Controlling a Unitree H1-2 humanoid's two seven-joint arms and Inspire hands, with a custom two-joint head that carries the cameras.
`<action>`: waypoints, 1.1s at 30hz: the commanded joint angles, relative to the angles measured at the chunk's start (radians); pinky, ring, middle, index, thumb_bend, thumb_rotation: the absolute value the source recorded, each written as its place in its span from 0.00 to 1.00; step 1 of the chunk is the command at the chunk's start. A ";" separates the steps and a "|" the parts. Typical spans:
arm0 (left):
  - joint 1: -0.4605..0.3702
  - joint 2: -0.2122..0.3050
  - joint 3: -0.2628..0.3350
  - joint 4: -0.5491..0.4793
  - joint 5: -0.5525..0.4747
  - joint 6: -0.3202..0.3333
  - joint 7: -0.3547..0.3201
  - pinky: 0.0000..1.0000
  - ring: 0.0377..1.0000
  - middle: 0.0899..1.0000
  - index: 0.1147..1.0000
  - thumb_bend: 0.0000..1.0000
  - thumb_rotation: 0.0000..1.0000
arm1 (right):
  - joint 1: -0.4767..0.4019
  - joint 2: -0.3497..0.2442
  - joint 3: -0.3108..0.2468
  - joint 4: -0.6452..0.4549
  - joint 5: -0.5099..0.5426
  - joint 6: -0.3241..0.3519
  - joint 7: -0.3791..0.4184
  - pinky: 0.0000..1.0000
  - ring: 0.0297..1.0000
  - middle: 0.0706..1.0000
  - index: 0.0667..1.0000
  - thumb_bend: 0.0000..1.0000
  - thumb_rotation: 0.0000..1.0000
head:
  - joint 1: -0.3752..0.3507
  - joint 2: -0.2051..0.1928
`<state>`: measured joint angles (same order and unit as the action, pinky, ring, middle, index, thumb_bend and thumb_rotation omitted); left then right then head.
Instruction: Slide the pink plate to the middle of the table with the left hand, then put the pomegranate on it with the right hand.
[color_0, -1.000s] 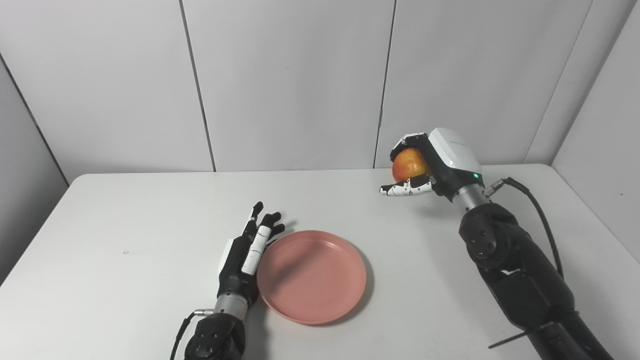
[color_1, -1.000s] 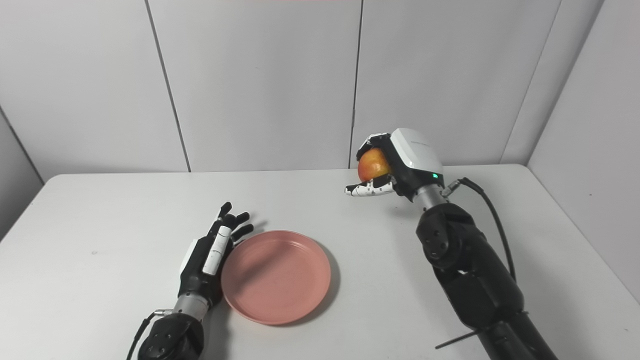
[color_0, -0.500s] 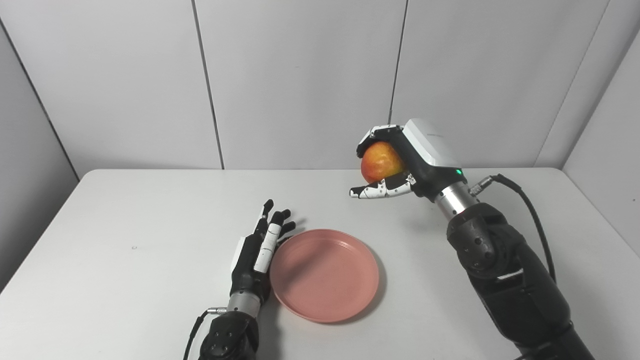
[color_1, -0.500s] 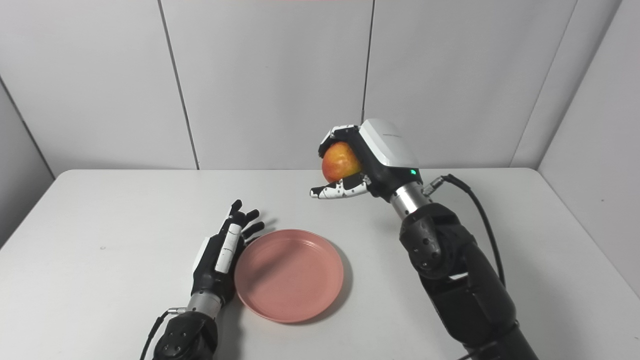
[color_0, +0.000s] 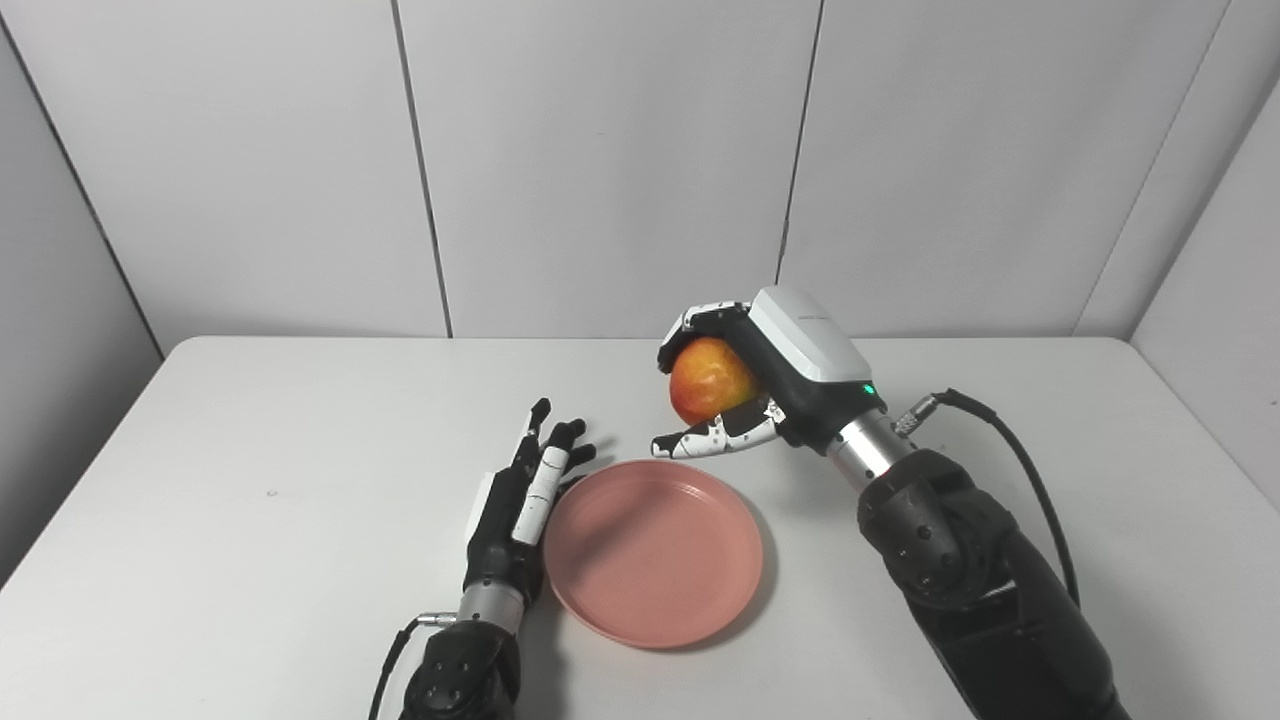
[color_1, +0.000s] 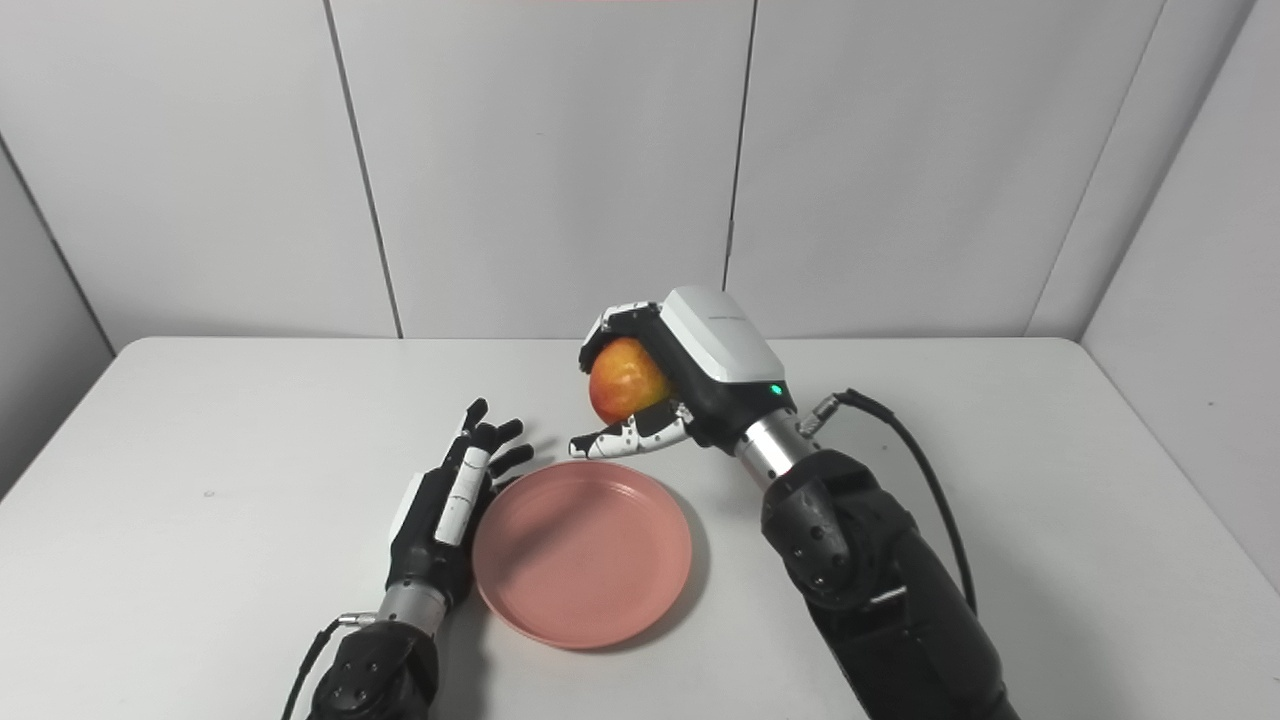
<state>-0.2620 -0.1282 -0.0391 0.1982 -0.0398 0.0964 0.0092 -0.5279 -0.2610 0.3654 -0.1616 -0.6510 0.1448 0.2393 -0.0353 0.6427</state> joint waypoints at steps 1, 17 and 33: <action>-0.008 -0.009 0.000 0.002 0.003 -0.009 0.007 0.74 0.83 0.88 1.00 0.87 0.83 | -0.029 0.004 0.001 -0.013 -0.004 -0.066 -0.016 0.25 0.28 0.33 0.44 0.51 0.15 | 0.000 -0.001; -0.006 -0.008 -0.011 -0.006 0.014 0.012 0.005 0.75 0.83 0.87 1.00 0.82 0.84 | 0.010 0.043 0.046 0.073 -0.030 -0.064 0.000 0.24 0.28 0.33 0.44 0.51 0.15 | 0.000 0.003; -0.013 -0.015 -0.009 -0.002 0.006 0.013 0.004 0.75 0.84 0.86 1.00 0.79 0.83 | 0.032 0.029 0.120 0.148 -0.079 -0.107 0.036 0.26 0.29 0.33 0.44 0.51 0.15 | -0.007 0.000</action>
<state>-0.2620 -0.1295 -0.0434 0.1975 -0.0374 0.0995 0.0089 -0.4451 -0.2283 0.4900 -0.0030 -0.7287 0.0854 0.2805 -0.0430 0.6427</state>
